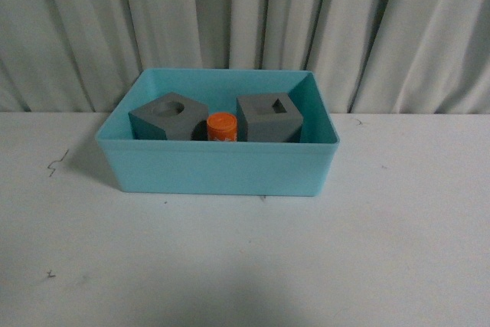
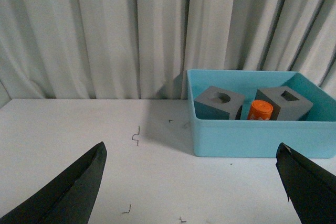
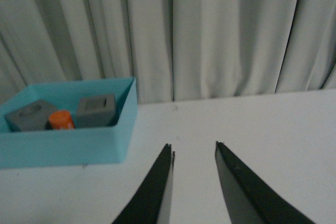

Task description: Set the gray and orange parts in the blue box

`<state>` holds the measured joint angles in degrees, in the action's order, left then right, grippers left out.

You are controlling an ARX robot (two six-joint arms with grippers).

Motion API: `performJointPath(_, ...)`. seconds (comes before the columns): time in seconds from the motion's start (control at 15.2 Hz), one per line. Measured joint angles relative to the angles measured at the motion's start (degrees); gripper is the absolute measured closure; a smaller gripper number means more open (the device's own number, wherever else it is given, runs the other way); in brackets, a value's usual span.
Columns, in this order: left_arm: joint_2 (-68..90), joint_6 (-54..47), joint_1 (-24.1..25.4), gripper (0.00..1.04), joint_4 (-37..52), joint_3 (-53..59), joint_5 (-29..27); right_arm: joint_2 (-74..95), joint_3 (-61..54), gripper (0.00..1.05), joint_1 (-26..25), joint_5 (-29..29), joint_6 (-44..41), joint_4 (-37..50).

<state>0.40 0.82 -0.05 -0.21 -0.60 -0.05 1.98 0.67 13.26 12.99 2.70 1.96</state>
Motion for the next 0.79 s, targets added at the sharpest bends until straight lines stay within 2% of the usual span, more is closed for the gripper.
performJointPath(0.13, 0.00, 0.00, 0.00, 0.07, 0.02, 0.00, 0.02, -1.18, 0.00, 0.98, -3.76, -2.86, -1.36, -1.46)
performJointPath(0.2, 0.00, 0.00, 0.00, 0.07, 0.00, 0.00, 0.02, -1.49, 0.00, 1.03, -6.32, -6.78, -1.84, -1.97)
performJointPath(0.26, 0.00, 0.00, 0.00, 0.07, 0.02, 0.00, 0.02, -1.77, 0.00, 1.03, -11.58, -11.23, -2.27, -2.25)
performJointPath(0.33, 0.00, 0.00, 0.00, 0.07, 0.02, 0.00, 0.00, -1.77, 0.00, 1.03, -13.92, -11.74, -2.29, -2.16)
performJointPath(0.79, 0.00, 0.00, 0.00, 0.07, 0.02, 0.00, 0.00, -1.77, 0.00, 1.03, -13.27, -12.85, -2.34, -2.16)
